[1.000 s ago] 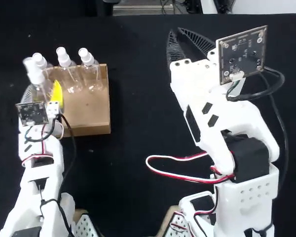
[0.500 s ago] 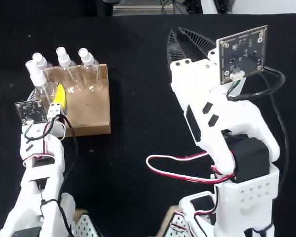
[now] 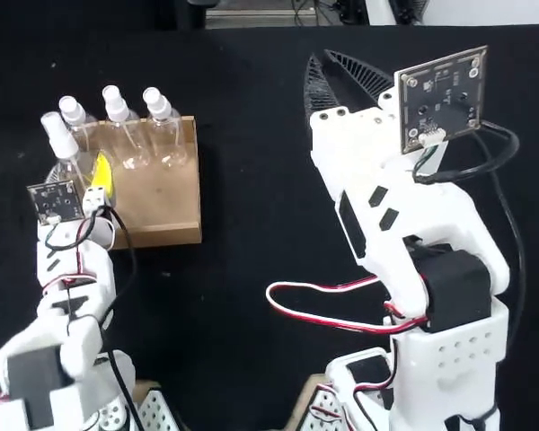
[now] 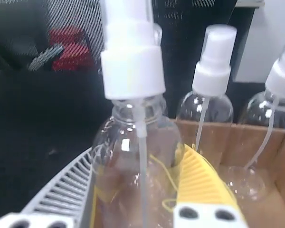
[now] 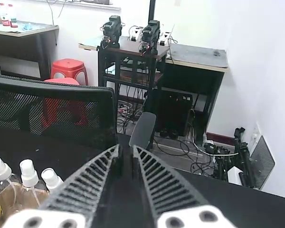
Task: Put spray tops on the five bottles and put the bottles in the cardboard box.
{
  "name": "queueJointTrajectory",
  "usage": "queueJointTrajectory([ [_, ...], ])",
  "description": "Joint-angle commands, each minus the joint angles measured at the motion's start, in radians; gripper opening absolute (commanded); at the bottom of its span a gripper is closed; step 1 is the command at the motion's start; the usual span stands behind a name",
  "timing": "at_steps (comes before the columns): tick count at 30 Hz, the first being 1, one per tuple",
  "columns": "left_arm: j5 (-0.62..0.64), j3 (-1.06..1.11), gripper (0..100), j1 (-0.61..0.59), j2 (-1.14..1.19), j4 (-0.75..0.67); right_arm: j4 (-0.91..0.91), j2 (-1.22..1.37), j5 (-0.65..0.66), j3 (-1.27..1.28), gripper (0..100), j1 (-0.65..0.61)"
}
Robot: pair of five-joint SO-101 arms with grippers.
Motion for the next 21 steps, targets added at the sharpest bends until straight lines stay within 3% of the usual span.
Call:
queueJointTrajectory([
  [1,-0.008,-0.064,13,-0.002,0.068,-0.051,-0.032,0.007,0.003,-0.054,1.1,0.011],
  [21,-0.009,-0.096,13,-0.001,0.183,-0.051,-0.032,0.007,0.003,-0.054,1.1,0.011],
])
